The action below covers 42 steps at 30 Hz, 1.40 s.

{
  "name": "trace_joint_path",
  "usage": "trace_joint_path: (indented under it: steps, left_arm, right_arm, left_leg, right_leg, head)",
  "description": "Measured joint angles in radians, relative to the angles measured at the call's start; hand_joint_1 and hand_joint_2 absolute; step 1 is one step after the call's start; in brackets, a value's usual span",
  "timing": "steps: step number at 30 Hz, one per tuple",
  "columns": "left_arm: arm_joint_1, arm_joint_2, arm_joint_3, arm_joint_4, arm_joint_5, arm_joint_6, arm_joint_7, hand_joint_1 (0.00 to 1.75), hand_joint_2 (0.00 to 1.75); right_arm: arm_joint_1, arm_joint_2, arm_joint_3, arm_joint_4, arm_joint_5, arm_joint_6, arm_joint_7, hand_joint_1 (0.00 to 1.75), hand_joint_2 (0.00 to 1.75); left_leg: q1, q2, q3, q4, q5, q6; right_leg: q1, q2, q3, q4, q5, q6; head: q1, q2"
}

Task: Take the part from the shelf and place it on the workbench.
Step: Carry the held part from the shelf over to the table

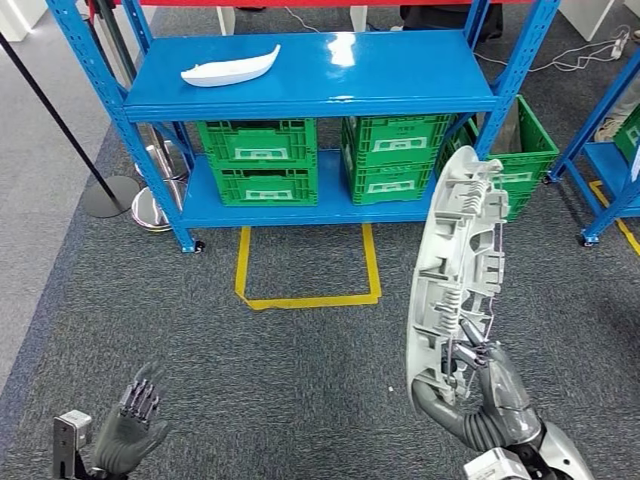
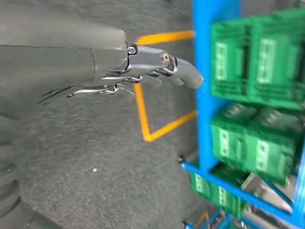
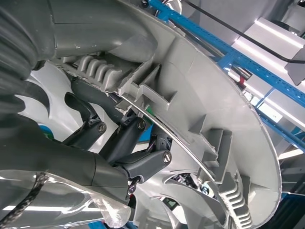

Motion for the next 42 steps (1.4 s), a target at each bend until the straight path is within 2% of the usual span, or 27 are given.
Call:
trace_joint_path:
  steps: [3,9,14,18,21,22,23,24,26,27,28,29,32,33,34,36,37,38,39,41,42]
  left_arm:
    - [-0.028,-0.002,0.024,0.092,0.021,0.017,0.000,0.00,1.75]
    - [-0.080,-0.004,0.112,0.361,0.011,0.072,0.001,0.00,1.75]
    - [-0.110,-0.008,0.196,0.549,-0.006,0.162,0.028,0.00,1.75]
    - [-0.111,-0.011,0.249,0.642,0.013,0.197,0.068,0.00,1.75]
    - [-0.111,-0.013,0.276,0.676,0.027,0.201,0.074,0.00,1.75]
    - [-0.111,-0.015,0.284,0.684,0.031,0.201,0.074,0.00,1.75]
    - [-0.111,-0.016,0.292,0.692,0.033,0.202,0.074,0.00,1.75]
    - [-0.111,-0.018,0.300,0.699,0.036,0.202,0.074,0.00,1.75]
    - [-0.111,-0.022,0.313,0.712,0.036,0.204,0.074,0.00,1.75]
    - [-0.111,-0.025,0.318,0.718,0.033,0.207,0.074,0.00,1.75]
    - [-0.111,-0.028,0.321,0.723,0.028,0.211,0.074,0.00,1.75]
    - [-0.111,-0.031,0.322,0.727,0.022,0.216,0.074,0.00,1.75]
    - [-0.113,-0.044,0.324,0.734,0.008,0.228,0.074,0.00,1.75]
    - [-0.115,-0.047,0.324,0.735,0.003,0.232,0.074,0.00,1.75]
    - [-0.117,-0.050,0.324,0.736,-0.001,0.235,0.074,0.00,1.75]
    - [-0.119,-0.056,0.324,0.740,-0.005,0.239,0.074,0.00,1.75]
    - [-0.120,-0.058,0.324,0.742,-0.006,0.240,0.074,0.00,1.75]
    - [-0.120,-0.060,0.324,0.743,-0.006,0.240,0.074,0.00,1.75]
    - [-0.119,-0.061,0.324,0.744,-0.006,0.240,0.074,0.00,1.75]
    - [-0.120,-0.062,0.324,0.744,-0.006,0.239,0.074,0.00,1.75]
    - [-0.120,-0.062,0.324,0.745,-0.006,0.239,0.074,0.00,1.75]
  right_arm:
    - [-0.014,0.006,0.005,0.011,0.005,-0.002,0.002,1.75,1.75]
    - [-0.040,0.024,0.029,0.048,0.007,-0.014,0.008,1.75,1.75]
    - [-0.046,0.033,0.044,0.063,0.014,-0.040,0.014,1.75,1.75]
    - [-0.050,0.044,0.050,0.075,0.020,-0.056,0.017,1.75,1.75]
    - [-0.053,0.051,0.053,0.079,0.023,-0.064,0.018,1.75,1.75]
    - [-0.054,0.053,0.054,0.080,0.025,-0.067,0.018,1.75,1.75]
    - [-0.055,0.055,0.056,0.081,0.029,-0.071,0.019,1.75,1.75]
    - [-0.056,0.057,0.057,0.083,0.036,-0.077,0.020,1.75,1.75]
    - [-0.050,0.059,0.061,0.086,0.052,-0.098,0.023,1.75,1.75]
    - [-0.043,0.059,0.064,0.087,0.059,-0.112,0.025,1.75,1.75]
    - [-0.035,0.059,0.065,0.087,0.063,-0.127,0.027,1.75,1.75]
    - [-0.026,0.059,0.067,0.086,0.065,-0.142,0.028,1.75,1.75]
    - [-0.003,0.058,0.068,0.082,0.064,-0.172,0.033,1.75,1.75]
    - [0.005,0.057,0.067,0.079,0.062,-0.180,0.034,1.75,1.75]
    - [0.013,0.056,0.067,0.076,0.062,-0.187,0.035,1.75,1.75]
    - [0.025,0.054,0.067,0.072,0.061,-0.194,0.035,1.75,1.75]
    - [0.028,0.054,0.067,0.070,0.061,-0.195,0.035,1.75,1.75]
    - [0.032,0.054,0.067,0.069,0.061,-0.195,0.035,1.75,1.75]
    - [0.034,0.053,0.067,0.068,0.061,-0.196,0.035,1.75,1.75]
    - [0.038,0.053,0.067,0.066,0.061,-0.196,0.035,1.75,1.75]
    - [0.039,0.053,0.067,0.066,0.061,-0.197,0.036,1.75,1.75]
  left_leg:
    - [0.000,0.000,0.000,0.000,0.000,0.000]
    - [-0.001,0.000,-0.001,0.000,0.000,0.000]
    - [-0.005,0.000,-0.002,0.002,-0.001,0.002]
    - [-0.007,0.000,-0.004,0.008,-0.004,0.008]
    - [-0.006,0.001,-0.004,0.003,0.006,0.020]
    - [-0.003,0.002,-0.004,-0.004,0.013,0.026]
    - [0.000,0.004,-0.005,-0.011,0.020,0.031]
    - [0.002,0.006,-0.007,-0.015,0.025,0.035]
    - [0.002,0.007,-0.017,-0.015,0.031,0.037]
    - [0.001,0.007,-0.022,-0.015,0.035,0.036]
    - [0.002,0.007,-0.027,-0.014,0.038,0.034]
    - [0.002,0.007,-0.031,-0.012,0.041,0.032]
    - [0.004,0.005,-0.044,-0.001,0.048,0.019]
    - [0.004,0.005,-0.048,0.003,0.052,0.013]
    - [0.002,0.004,-0.052,0.006,0.057,0.007]
    - [0.003,0.002,-0.058,0.009,0.067,-0.007]
    - [0.004,0.002,-0.062,0.014,0.058,-0.013]
    - [0.006,0.002,-0.069,0.033,0.033,-0.019]
    - [0.007,0.002,-0.081,0.072,-0.010,-0.025]
    - [0.009,0.002,-0.110,0.195,-0.109,-0.033]
    - [0.009,0.002,-0.118,0.253,-0.139,-0.034]
  right_leg:
    - [0.000,0.000,0.000,0.000,0.000,0.000]
    - [0.000,0.000,-0.001,0.000,0.000,0.000]
    - [-0.004,0.000,-0.001,-0.001,0.001,0.002]
    - [-0.007,-0.001,-0.001,-0.001,0.002,0.007]
    - [-0.009,0.000,0.000,-0.002,0.005,0.018]
    - [-0.008,0.000,-0.005,0.006,-0.008,0.022]
    - [-0.008,0.000,-0.015,0.031,-0.033,0.023]
    - [-0.008,0.000,-0.032,0.076,-0.071,0.024]
    - [-0.008,0.000,-0.073,0.207,-0.150,0.026]
    - [-0.009,0.000,-0.084,0.257,-0.171,0.027]
    - [-0.009,0.000,-0.080,0.274,-0.173,0.028]
    - [-0.010,0.000,-0.056,0.248,-0.157,0.029]
    - [-0.011,0.001,0.073,0.044,-0.088,0.029]
    - [-0.011,0.004,0.097,0.002,-0.078,0.026]
    - [-0.009,0.007,0.105,-0.014,-0.077,0.022]
    - [-0.007,0.009,0.092,-0.008,-0.067,0.010]
    - [-0.007,0.007,0.085,-0.007,-0.062,0.001]
    - [-0.008,0.005,0.075,-0.007,-0.054,-0.009]
    - [-0.009,0.003,0.065,-0.008,-0.046,-0.018]
    - [-0.006,0.001,0.043,-0.005,-0.028,-0.027]
    - [-0.004,0.000,0.032,-0.003,-0.019,-0.029]
  head:
    - [0.000,0.000]
    - [0.000,0.000]
    - [0.000,0.000]
    - [0.000,0.000]
    - [0.000,0.000]
    - [0.000,0.000]
    - [0.001,0.000]
    - [0.002,0.000]
    - [0.003,0.000]
    - [0.003,0.000]
    - [0.003,0.000]
    - [0.003,0.000]
    - [0.003,0.000]
    - [0.003,0.000]
    - [0.002,0.000]
    - [0.002,0.000]
    - [0.002,0.000]
    - [0.001,0.000]
    - [-0.001,0.000]
    - [-0.003,0.000]
    - [-0.003,0.000]
